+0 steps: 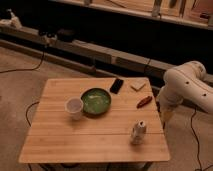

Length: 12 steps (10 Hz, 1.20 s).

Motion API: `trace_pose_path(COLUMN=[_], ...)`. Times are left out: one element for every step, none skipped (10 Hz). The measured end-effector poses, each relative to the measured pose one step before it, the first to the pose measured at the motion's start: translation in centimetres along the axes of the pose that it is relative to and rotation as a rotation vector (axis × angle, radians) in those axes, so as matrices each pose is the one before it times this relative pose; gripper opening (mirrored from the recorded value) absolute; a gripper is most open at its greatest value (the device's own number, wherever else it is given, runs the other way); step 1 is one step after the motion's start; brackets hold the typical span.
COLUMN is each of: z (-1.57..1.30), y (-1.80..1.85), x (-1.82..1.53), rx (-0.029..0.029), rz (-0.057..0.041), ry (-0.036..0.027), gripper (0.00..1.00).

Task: Place the pepper in the ceramic cup

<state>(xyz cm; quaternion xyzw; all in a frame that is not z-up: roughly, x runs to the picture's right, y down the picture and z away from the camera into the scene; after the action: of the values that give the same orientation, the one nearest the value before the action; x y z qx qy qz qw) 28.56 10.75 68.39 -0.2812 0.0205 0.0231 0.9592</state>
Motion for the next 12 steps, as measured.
trace_pose_path(z=[-0.056, -0.548, -0.791, -0.733, -0.496, -0.217, 0.414, 0.783, 0.951, 1.161, 0.702, 0.995], y=[-0.159, -1.223, -1.710, -1.671, -1.370, -1.185, -0.943, -0.734, -0.415, -0.468, -0.318, -0.341], x=[0.078, 0.609, 0.804, 0.637, 0.591, 0.443, 0.230, -0.029, 0.072, 0.474, 0.583, 0.996], rx=[0.00358, 0.03152, 0.04224, 0.04069, 0.03229, 0.02485, 0.01332, 0.00641, 0.00076, -0.00059, -0.00270, -0.01199], rz=[-0.00064, -0.00435, -0.00283, -0.00337, -0.00096, 0.00035, 0.00570, 0.00684, 0.00676, 0.00874, 0.01291, 0.01907], ry=[0.00212, 0.01757, 0.02256, 0.01786, 0.00684, -0.00812, -0.02696, -0.03581, -0.03092, -0.02309, -0.00761, 0.00256], gripper=[0.65, 0.65, 0.65, 0.65, 0.65, 0.65, 0.65, 0.65, 0.65, 0.65, 0.65, 0.65])
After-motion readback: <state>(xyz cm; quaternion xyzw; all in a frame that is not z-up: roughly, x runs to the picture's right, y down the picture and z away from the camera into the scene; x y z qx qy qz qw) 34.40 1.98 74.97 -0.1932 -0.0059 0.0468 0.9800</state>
